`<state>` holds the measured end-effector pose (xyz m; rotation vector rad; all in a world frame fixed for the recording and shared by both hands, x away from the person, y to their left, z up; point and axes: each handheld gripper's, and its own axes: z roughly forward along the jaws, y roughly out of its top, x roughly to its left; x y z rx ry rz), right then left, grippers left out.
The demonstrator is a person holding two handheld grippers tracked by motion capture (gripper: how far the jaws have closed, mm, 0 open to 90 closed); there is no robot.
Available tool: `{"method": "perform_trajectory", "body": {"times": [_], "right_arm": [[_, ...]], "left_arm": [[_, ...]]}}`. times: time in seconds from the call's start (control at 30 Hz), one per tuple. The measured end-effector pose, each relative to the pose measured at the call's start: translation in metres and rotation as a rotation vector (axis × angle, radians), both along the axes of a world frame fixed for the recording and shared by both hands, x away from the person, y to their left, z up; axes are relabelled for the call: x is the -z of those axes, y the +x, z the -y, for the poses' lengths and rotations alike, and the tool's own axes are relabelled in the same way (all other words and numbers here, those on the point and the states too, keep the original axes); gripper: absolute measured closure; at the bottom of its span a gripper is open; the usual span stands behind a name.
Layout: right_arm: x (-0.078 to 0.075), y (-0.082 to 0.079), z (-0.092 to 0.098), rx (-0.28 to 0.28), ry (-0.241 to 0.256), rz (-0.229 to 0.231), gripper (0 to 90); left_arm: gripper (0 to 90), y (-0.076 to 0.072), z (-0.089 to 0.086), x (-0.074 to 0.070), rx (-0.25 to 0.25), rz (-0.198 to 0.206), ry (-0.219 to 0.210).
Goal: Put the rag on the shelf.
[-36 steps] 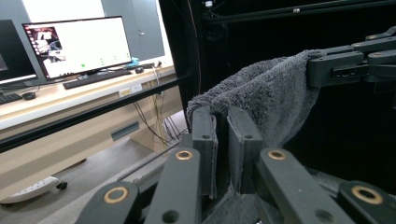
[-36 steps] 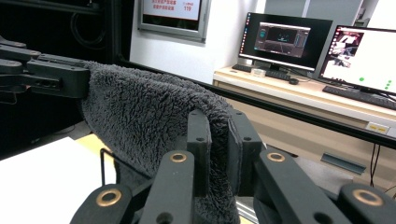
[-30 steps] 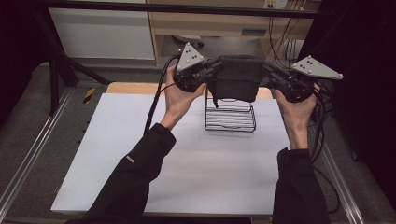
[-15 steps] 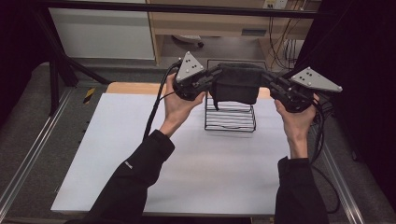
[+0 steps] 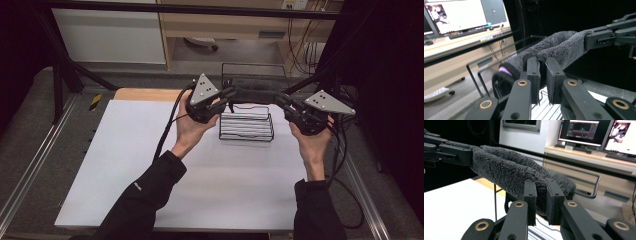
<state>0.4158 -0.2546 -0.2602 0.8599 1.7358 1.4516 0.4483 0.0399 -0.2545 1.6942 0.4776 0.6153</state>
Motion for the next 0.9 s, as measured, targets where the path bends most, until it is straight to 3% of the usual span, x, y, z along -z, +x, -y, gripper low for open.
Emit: {"method": "perform_trajectory", "body": {"times": [0.2,0.53,0.63,0.9], "right_arm": [[0.006,0.001,0.001,-0.018,-0.010,-0.053,76.8],[0.016,0.001,0.005,-0.067,0.034,-0.174,53.8],[0.021,0.002,0.005,-0.055,0.025,-0.186,47.8],[0.041,0.011,0.004,-0.018,0.032,-0.238,42.7]], "left_arm": [[80.8,-0.002,0.000,0.012,-0.013,-0.038,0.032],[75.7,0.000,0.002,0.028,-0.017,-0.073,0.070],[69.0,0.001,0.001,0.032,-0.017,-0.120,0.090],[53.2,0.010,-0.008,0.049,-0.053,-0.219,0.102]]}}
